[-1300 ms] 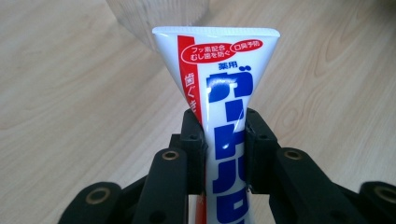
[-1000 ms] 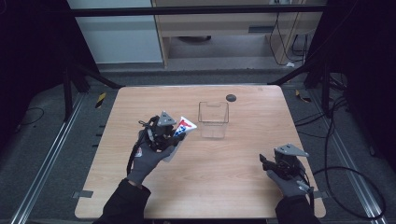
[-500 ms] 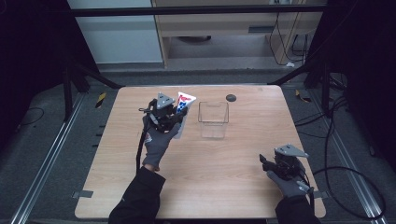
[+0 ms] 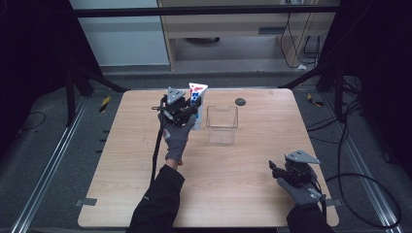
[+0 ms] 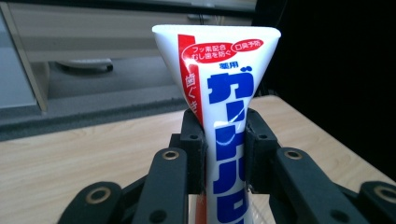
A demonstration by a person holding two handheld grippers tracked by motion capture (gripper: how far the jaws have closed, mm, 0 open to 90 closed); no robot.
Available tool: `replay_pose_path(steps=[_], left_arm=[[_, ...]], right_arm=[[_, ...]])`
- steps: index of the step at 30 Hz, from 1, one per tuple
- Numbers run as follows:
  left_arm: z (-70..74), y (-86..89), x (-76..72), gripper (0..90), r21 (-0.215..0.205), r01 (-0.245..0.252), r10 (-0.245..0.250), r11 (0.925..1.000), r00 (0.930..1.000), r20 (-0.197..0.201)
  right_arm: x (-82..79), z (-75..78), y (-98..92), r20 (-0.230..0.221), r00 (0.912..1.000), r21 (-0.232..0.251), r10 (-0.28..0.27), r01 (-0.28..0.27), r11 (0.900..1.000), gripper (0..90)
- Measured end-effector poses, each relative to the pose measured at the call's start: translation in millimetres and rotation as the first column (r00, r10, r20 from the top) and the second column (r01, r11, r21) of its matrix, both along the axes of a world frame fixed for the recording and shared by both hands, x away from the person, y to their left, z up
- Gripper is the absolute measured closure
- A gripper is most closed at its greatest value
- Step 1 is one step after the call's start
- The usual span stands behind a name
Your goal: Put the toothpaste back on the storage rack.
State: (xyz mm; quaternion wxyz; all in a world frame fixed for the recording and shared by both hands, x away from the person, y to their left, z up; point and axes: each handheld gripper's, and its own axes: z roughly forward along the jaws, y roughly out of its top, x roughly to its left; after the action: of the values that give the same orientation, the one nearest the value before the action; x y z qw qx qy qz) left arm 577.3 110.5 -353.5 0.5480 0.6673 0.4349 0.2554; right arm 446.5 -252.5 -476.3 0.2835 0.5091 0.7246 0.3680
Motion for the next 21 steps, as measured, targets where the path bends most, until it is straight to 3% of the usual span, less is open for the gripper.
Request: replay_pose_path(steps=[11, 21], left_arm=[[7.9, -15.7, 12.4, 72.6, -0.025, -0.002, 0.002, 0.9997, 0.9993, 0.038], [-1.4, -42.7, 25.1, 72.6, -0.024, 0.022, -0.021, 0.9995, 0.9990, 0.039]], right_arm=[[-0.4, -1.4, -0.8, 0.006, 1.0000, 0.006, 0.002, -0.002, 1.000, 32.9], [-0.4, -1.5, -0.4, 0.003, 1.0000, 0.011, 0.000, 0.000, 1.000, 32.6]])
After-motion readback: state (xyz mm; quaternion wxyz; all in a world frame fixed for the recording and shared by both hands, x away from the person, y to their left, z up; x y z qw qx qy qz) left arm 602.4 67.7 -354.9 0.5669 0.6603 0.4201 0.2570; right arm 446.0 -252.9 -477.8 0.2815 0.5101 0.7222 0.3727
